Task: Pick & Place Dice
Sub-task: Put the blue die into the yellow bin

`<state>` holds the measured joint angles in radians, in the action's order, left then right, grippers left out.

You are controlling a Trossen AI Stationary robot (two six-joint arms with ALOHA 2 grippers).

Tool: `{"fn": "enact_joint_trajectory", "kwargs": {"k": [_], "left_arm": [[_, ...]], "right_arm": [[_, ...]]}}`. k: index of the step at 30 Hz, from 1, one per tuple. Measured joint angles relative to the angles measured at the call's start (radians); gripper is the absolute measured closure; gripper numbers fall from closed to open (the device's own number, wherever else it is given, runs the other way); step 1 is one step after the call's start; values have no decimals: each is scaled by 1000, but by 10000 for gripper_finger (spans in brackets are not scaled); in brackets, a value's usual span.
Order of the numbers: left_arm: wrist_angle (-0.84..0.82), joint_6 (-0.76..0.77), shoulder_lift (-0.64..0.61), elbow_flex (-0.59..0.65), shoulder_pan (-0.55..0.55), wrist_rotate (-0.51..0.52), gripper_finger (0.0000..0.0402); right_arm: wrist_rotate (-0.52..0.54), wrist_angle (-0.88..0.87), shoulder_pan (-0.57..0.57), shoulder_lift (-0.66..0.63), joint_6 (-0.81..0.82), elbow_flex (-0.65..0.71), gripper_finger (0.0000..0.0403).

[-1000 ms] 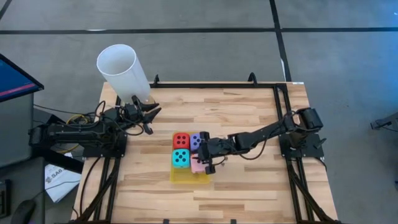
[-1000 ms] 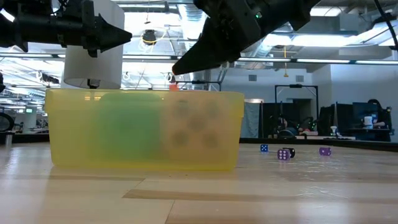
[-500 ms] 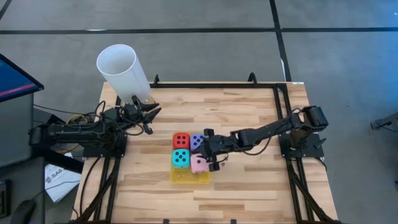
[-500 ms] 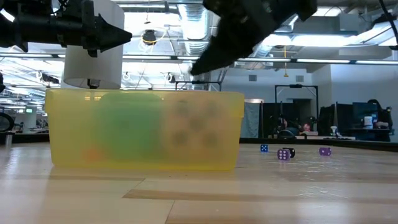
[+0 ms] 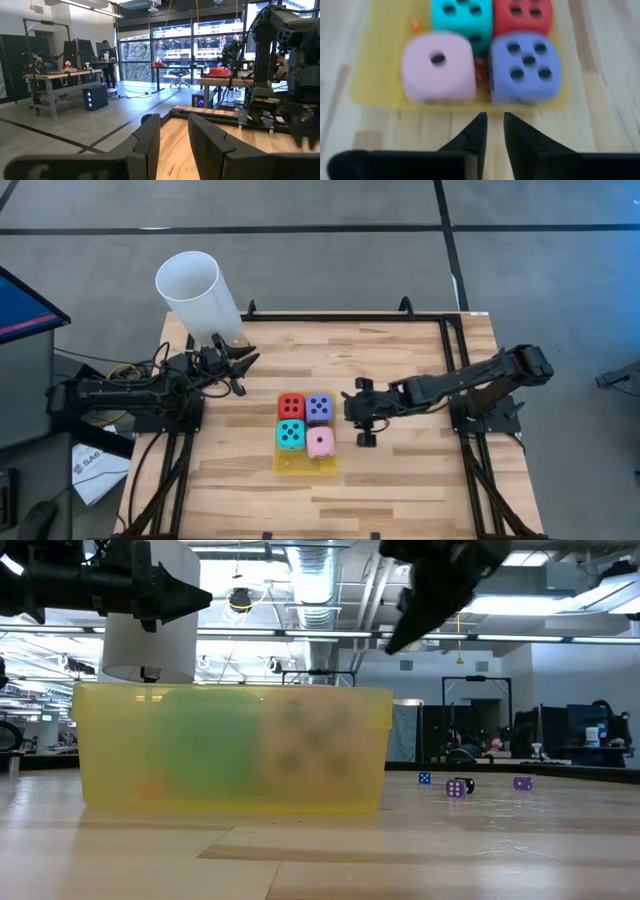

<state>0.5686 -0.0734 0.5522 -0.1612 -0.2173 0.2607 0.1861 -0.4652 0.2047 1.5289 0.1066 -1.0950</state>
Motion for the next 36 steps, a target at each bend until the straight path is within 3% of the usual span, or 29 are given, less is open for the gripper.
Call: {"fn": "enact_joint_trajectory", "kwargs": {"k": [6,14,28,36], "left_arm": [[0,0,0,0,0,0,312],[0,0,0,0,0,0,312],[0,0,0,0,0,0,312],[0,0,0,0,0,0,312]], "right_arm": [[22,-49,-5,-33,26,52,370],[33,39,-24,-32,116,199,400],[77,264,-86,-32,261,450,400],[79,396,-91,-31,290,498,395]]}}
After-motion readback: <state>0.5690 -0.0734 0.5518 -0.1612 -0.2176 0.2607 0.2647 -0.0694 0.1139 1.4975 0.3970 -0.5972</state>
